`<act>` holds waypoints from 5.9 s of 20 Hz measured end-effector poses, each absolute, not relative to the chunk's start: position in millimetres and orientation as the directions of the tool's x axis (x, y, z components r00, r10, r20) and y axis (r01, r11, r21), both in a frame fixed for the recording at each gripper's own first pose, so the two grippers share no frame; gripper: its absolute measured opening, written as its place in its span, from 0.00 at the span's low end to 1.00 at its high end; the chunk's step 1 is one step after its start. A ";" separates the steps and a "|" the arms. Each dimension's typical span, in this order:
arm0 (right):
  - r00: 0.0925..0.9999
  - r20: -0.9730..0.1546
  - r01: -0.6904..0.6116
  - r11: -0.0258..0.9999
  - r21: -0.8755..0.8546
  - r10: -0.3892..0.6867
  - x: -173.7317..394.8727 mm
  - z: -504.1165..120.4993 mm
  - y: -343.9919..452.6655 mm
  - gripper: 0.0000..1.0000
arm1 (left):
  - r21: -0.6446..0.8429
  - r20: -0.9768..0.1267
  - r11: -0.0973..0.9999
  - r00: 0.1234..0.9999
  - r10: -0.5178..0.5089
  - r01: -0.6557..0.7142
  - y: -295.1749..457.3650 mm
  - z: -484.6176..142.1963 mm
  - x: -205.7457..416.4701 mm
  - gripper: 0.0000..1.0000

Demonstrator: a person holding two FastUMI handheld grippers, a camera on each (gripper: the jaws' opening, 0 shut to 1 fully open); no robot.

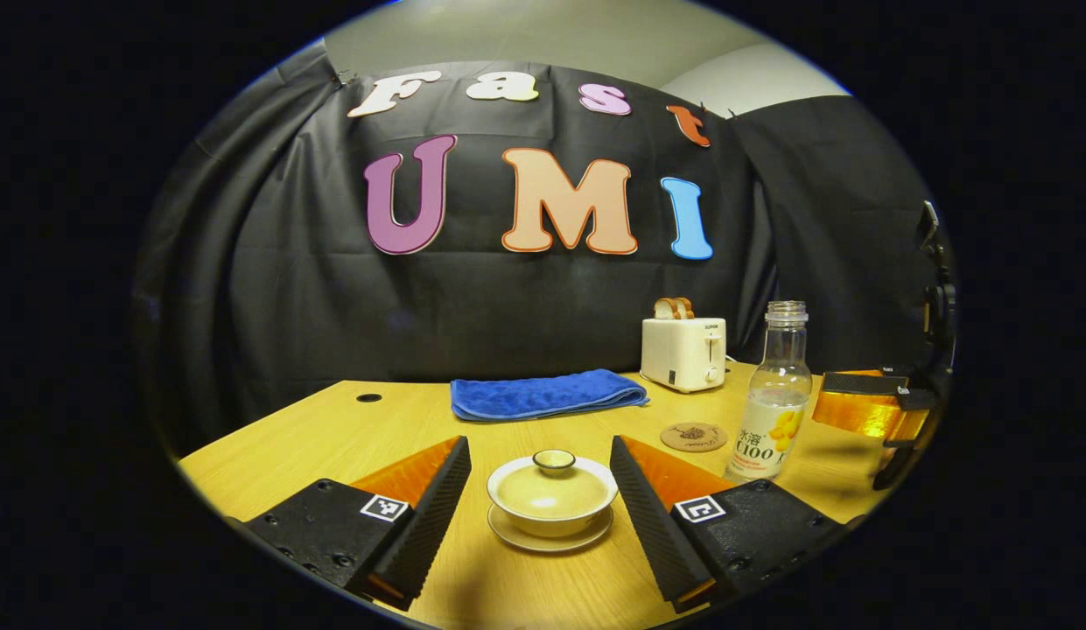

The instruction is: Open the teacup lid with one hand, grasp the water bottle and pour water into the teacup with the other hand; after pouring, place the water bottle on the coaster and then close the teacup lid.

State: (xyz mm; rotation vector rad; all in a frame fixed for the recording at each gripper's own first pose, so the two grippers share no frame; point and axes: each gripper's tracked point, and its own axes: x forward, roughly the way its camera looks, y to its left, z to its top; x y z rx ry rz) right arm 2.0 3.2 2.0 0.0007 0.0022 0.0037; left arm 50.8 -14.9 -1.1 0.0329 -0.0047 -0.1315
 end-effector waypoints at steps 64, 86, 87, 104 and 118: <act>0.967 -0.252 0.023 0.996 -0.084 -0.044 66.3 -43.0 19.1 0.79 | 0.033 0.010 0.997 0.998 0.068 -0.069 94.5 3.1 38.1 0.28; 0.952 -0.290 -0.162 0.645 -0.747 -0.097 109.3 -17.6 75.7 0.78 | 0.032 0.011 0.992 0.993 0.122 -0.122 114.0 4.0 37.0 0.27; 0.952 -0.291 -0.170 0.616 -0.769 -0.100 115.0 -20.8 79.6 0.78 | 0.033 0.011 0.992 0.993 0.122 -0.122 114.2 3.5 36.9 0.27; 0.938 -0.278 -0.252 0.146 -0.957 -0.209 143.9 -44.1 62.4 0.80 | 0.032 0.010 0.992 0.993 0.121 -0.121 114.7 3.7 38.0 0.28; 0.974 -0.134 -0.164 -0.157 -0.974 -0.184 153.9 -2.2 73.8 0.77 | 0.031 0.009 0.992 0.993 0.121 -0.121 114.9 3.9 37.3 0.29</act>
